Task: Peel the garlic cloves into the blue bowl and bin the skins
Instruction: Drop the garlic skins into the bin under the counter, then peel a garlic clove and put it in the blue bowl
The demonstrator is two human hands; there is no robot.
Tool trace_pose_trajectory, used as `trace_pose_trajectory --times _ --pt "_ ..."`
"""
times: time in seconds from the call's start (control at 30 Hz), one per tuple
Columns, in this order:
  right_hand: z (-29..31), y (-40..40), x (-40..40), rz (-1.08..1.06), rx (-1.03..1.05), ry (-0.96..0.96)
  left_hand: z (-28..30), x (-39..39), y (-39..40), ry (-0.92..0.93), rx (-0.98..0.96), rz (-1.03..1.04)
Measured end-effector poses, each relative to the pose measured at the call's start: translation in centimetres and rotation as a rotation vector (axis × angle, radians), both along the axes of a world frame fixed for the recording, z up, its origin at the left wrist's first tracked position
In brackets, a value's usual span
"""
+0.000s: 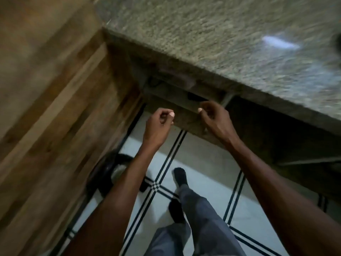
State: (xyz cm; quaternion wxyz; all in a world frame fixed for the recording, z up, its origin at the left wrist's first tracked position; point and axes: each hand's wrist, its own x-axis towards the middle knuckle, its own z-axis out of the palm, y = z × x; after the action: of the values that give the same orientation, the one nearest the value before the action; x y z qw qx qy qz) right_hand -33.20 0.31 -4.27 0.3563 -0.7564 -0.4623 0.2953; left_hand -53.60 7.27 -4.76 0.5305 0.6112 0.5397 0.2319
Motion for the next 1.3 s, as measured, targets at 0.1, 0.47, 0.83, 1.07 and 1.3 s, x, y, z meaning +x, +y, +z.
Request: trace_pose_trajectory --times 0.1,0.47,0.83,1.07,1.3 --pt "5.8 -5.4 9.5 -0.245 0.064 -0.019 5.4 10.8 -1.9 -0.026 0.111 -0.198" --pt "9.2 -20.0 33.9 -0.637 0.075 -0.090 10.9 42.5 -8.2 -0.027 0.302 -0.606" --pt "5.9 -19.1 50.1 -0.544 -0.072 -0.083 6.1 56.0 -8.5 0.200 0.335 -0.620" --pt "2.3 -11.5 54.6 -0.430 -0.199 -0.240 2.9 57.0 -3.9 0.253 0.348 -0.524" --pt "0.7 -10.0 52.9 -0.379 -0.244 -0.402 1.2 58.7 -1.0 0.212 0.350 -0.522"
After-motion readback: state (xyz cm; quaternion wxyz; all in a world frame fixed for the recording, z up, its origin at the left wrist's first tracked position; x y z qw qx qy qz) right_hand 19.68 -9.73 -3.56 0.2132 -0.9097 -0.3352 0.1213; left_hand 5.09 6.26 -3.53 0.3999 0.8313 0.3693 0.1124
